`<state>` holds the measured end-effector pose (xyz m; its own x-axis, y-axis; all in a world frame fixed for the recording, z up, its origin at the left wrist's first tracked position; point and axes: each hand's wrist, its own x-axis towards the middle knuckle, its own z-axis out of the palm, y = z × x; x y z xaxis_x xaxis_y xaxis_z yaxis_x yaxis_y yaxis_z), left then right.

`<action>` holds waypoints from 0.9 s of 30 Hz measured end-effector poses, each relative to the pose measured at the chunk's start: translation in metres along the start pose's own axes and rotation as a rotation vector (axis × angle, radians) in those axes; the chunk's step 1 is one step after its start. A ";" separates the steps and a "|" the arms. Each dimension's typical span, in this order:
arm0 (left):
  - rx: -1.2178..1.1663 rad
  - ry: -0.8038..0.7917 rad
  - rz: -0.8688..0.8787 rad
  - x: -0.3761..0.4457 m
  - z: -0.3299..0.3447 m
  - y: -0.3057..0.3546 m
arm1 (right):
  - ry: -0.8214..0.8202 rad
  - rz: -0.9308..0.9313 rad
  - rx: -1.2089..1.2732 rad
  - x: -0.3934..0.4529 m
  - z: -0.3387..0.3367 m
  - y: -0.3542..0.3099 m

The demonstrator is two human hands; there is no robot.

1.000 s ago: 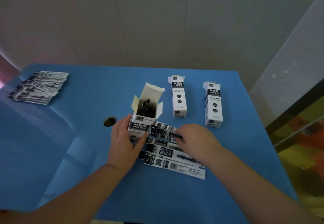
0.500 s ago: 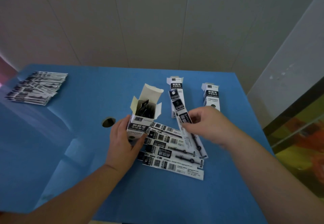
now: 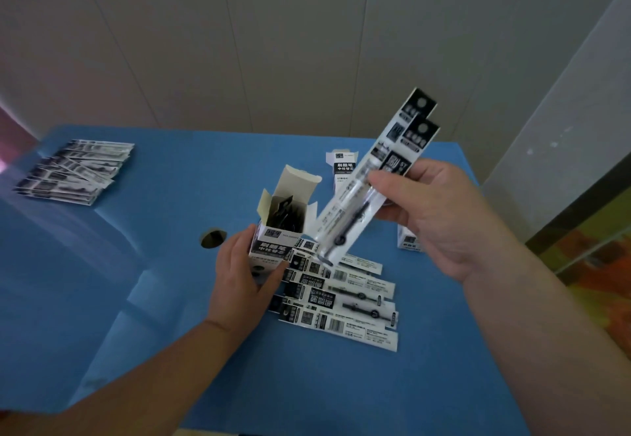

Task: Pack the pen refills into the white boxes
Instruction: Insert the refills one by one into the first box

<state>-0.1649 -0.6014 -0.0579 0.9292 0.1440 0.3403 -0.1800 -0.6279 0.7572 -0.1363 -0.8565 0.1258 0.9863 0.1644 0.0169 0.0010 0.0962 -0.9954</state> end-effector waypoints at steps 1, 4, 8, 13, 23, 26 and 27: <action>0.004 0.002 0.007 0.000 0.000 0.000 | 0.014 -0.033 0.001 0.000 0.003 -0.003; 0.037 0.015 0.040 0.000 0.000 0.000 | 0.049 -0.144 -0.003 0.000 0.012 -0.010; 0.037 0.017 0.045 0.000 0.000 0.002 | 0.065 -0.282 -0.014 0.005 0.021 -0.005; 0.031 0.008 0.057 0.000 -0.001 0.001 | 0.028 -0.250 -0.102 0.006 0.025 0.013; 0.033 0.062 0.152 0.002 0.000 -0.002 | -0.073 -0.130 -0.391 0.011 0.027 0.006; 0.034 0.058 0.174 0.001 0.000 -0.002 | -0.140 -0.064 -0.579 0.012 0.033 0.006; 0.033 0.054 0.180 0.001 0.000 -0.002 | -0.166 -0.042 -0.638 0.012 0.035 0.006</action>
<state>-0.1637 -0.5998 -0.0591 0.8643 0.0673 0.4985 -0.3303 -0.6716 0.6633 -0.1301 -0.8191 0.1229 0.9448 0.3271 0.0200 0.1867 -0.4869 -0.8533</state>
